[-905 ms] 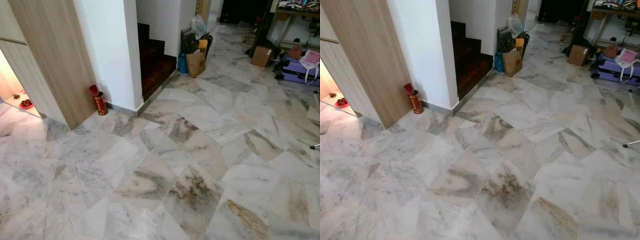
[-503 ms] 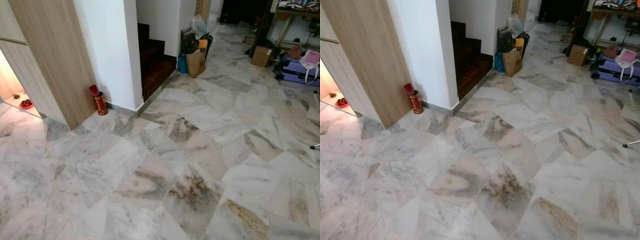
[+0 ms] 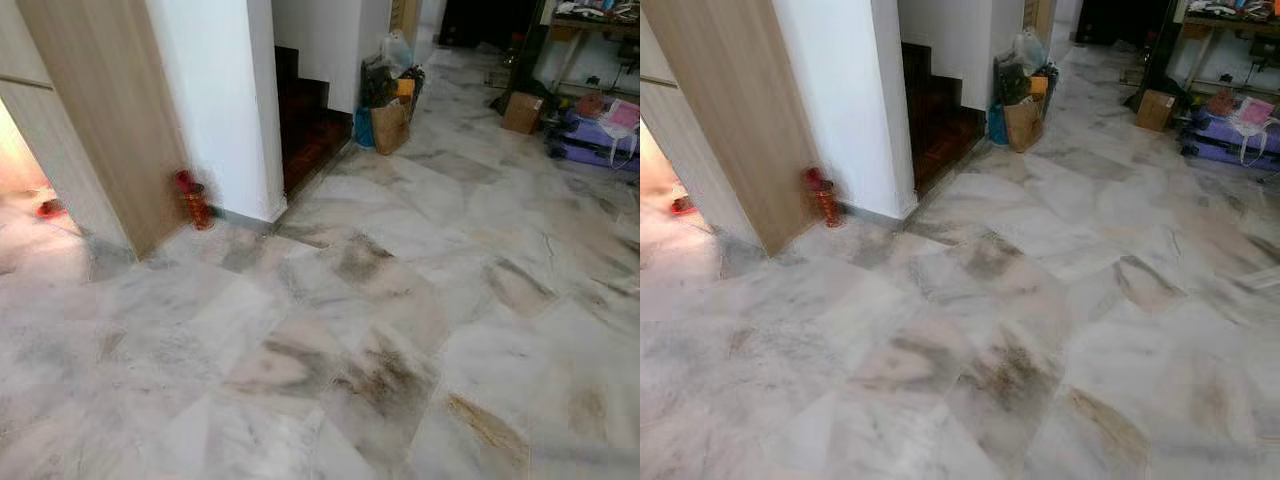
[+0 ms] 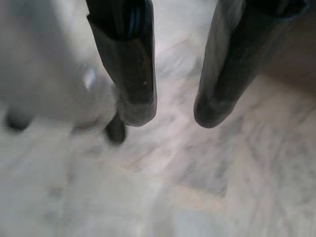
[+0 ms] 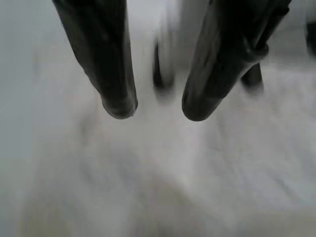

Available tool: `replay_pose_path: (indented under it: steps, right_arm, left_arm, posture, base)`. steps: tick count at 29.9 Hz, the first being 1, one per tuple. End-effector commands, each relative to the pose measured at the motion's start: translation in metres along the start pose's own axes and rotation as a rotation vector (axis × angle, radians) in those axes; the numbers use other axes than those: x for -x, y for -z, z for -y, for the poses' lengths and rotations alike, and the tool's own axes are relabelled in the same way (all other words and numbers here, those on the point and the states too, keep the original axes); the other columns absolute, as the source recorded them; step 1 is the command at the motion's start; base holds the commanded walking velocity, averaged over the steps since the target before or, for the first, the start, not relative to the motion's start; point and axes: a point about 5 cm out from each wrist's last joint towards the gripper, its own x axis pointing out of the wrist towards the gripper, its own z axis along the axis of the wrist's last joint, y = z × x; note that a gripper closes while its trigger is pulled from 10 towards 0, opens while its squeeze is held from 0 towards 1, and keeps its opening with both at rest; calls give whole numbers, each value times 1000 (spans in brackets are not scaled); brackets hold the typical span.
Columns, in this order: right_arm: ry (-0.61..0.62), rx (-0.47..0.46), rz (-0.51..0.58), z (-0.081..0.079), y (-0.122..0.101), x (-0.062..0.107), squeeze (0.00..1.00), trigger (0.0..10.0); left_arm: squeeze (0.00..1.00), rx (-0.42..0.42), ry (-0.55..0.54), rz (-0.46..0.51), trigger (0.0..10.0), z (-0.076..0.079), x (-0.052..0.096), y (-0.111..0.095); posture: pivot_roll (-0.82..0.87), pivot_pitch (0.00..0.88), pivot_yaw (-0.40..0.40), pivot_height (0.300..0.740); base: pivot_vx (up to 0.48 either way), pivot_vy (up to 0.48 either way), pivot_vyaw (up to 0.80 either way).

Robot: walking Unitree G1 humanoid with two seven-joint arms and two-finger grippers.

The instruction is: Move the pillow to the sofa from floor

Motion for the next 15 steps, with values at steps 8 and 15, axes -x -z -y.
replay_pose_path:
  steps: [8, 15]
  right_arm:
    - [-30, 20, -34, -6, 9, 1, 0, 10000]
    - [-25, 11, -54, -6, 8, 0, 0, 10000]
  left_arm:
    - [0, 36, -13, -24, 10000, -5, 4, 12]
    - [0, 34, -20, -12, 10000, -6, 4, 10]
  posture:
    - [57, 86, 12, 740]
    - [42, 90, 14, 740]
  base:
    - [0, 0, 0]
    - [0, 0, 0]
